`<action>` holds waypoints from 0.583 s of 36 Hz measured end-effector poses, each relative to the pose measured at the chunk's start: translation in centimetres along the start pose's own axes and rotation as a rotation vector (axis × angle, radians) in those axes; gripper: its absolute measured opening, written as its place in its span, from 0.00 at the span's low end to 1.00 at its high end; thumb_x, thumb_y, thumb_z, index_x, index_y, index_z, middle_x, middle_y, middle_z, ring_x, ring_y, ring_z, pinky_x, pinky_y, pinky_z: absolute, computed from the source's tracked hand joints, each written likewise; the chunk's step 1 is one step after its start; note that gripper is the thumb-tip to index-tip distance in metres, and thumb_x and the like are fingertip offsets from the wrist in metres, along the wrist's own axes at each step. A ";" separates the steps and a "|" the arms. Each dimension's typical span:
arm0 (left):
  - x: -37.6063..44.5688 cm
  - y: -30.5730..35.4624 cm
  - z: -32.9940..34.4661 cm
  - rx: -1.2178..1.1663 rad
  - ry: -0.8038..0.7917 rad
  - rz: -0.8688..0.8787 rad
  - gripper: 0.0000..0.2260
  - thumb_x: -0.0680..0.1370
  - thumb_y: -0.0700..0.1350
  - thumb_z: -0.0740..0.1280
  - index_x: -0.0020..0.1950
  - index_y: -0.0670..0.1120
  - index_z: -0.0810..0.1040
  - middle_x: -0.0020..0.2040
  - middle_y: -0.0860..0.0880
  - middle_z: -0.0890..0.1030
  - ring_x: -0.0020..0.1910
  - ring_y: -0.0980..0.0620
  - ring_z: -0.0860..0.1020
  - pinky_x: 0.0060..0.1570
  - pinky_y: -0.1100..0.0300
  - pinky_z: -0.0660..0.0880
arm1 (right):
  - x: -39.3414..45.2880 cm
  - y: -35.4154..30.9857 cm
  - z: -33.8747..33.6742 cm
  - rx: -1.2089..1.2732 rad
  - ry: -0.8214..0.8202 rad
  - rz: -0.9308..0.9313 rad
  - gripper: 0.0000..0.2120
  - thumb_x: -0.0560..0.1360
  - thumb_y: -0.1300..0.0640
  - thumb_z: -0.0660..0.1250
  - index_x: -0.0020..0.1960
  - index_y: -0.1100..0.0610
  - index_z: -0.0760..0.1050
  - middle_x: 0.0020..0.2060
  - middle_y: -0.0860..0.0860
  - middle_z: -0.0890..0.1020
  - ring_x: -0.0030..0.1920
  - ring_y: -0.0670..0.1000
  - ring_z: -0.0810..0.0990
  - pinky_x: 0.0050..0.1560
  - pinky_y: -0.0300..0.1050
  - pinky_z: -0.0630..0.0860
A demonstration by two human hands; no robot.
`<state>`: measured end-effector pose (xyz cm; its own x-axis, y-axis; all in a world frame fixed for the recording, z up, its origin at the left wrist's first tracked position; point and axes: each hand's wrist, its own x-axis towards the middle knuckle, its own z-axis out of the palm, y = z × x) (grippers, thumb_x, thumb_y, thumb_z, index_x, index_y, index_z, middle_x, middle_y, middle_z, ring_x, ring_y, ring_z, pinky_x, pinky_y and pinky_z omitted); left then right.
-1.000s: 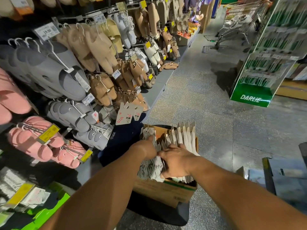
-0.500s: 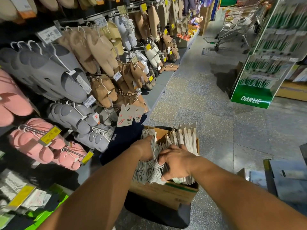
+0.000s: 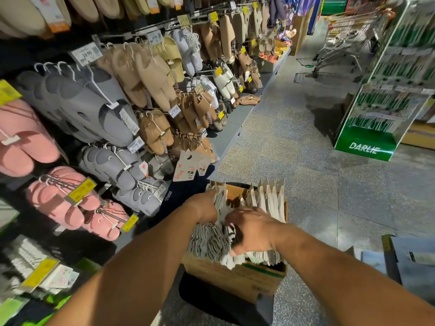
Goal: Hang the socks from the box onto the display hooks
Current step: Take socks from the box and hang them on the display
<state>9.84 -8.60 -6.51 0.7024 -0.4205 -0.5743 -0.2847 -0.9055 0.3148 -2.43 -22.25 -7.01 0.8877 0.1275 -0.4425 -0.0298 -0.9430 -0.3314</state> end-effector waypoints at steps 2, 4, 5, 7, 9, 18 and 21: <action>-0.1 0.0 0.6 -0.047 -0.012 -0.019 0.44 0.73 0.35 0.68 0.82 0.60 0.52 0.71 0.42 0.73 0.54 0.45 0.80 0.49 0.52 0.82 | 0.1 0.2 0.6 0.010 -0.048 0.011 0.36 0.68 0.37 0.73 0.71 0.36 0.61 0.73 0.46 0.68 0.75 0.54 0.63 0.73 0.61 0.61; -0.3 0.1 0.7 -0.060 -0.008 -0.027 0.44 0.72 0.36 0.69 0.81 0.60 0.52 0.70 0.43 0.74 0.53 0.46 0.80 0.50 0.51 0.82 | 0.2 0.5 1.0 -0.049 -0.058 -0.004 0.36 0.68 0.36 0.72 0.72 0.35 0.61 0.76 0.46 0.65 0.78 0.54 0.57 0.76 0.63 0.54; -0.4 0.1 0.6 -0.054 -0.002 -0.024 0.44 0.72 0.36 0.70 0.82 0.59 0.52 0.69 0.43 0.74 0.52 0.46 0.80 0.50 0.52 0.82 | 0.2 0.5 1.1 -0.084 -0.060 -0.015 0.36 0.69 0.35 0.71 0.73 0.36 0.61 0.76 0.46 0.65 0.79 0.54 0.54 0.77 0.63 0.49; -0.8 0.2 0.0 -0.043 0.012 -0.011 0.44 0.72 0.37 0.70 0.82 0.58 0.53 0.68 0.43 0.75 0.48 0.48 0.81 0.47 0.54 0.83 | 0.0 0.5 1.0 -0.133 -0.066 -0.034 0.34 0.71 0.36 0.69 0.74 0.38 0.62 0.77 0.45 0.63 0.80 0.52 0.48 0.77 0.62 0.42; -0.9 0.4 -0.8 -0.041 0.023 -0.001 0.43 0.72 0.37 0.69 0.82 0.57 0.53 0.66 0.44 0.76 0.46 0.48 0.82 0.45 0.55 0.83 | -0.1 0.5 1.0 -0.162 -0.071 -0.044 0.31 0.73 0.41 0.68 0.74 0.38 0.64 0.77 0.44 0.62 0.80 0.51 0.46 0.77 0.61 0.38; -2.4 0.8 -5.2 0.064 0.030 0.067 0.42 0.72 0.40 0.71 0.82 0.50 0.55 0.73 0.42 0.71 0.59 0.44 0.78 0.57 0.49 0.80 | 0.9 0.5 0.4 0.129 0.022 0.033 0.20 0.76 0.58 0.62 0.63 0.39 0.75 0.66 0.45 0.77 0.70 0.48 0.71 0.73 0.55 0.67; -3.1 1.0 -6.5 0.071 0.034 0.085 0.41 0.73 0.42 0.72 0.82 0.50 0.56 0.76 0.43 0.69 0.60 0.43 0.78 0.42 0.60 0.78 | 0.9 0.9 -0.2 0.269 0.101 0.082 0.20 0.77 0.64 0.60 0.61 0.45 0.78 0.59 0.46 0.80 0.54 0.45 0.81 0.54 0.39 0.79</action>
<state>11.66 -7.83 0.47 0.6953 -0.4950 -0.5211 -0.3887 -0.8689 0.3065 -1.57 -23.05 -7.56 0.9182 0.0103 -0.3960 -0.2118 -0.8321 -0.5127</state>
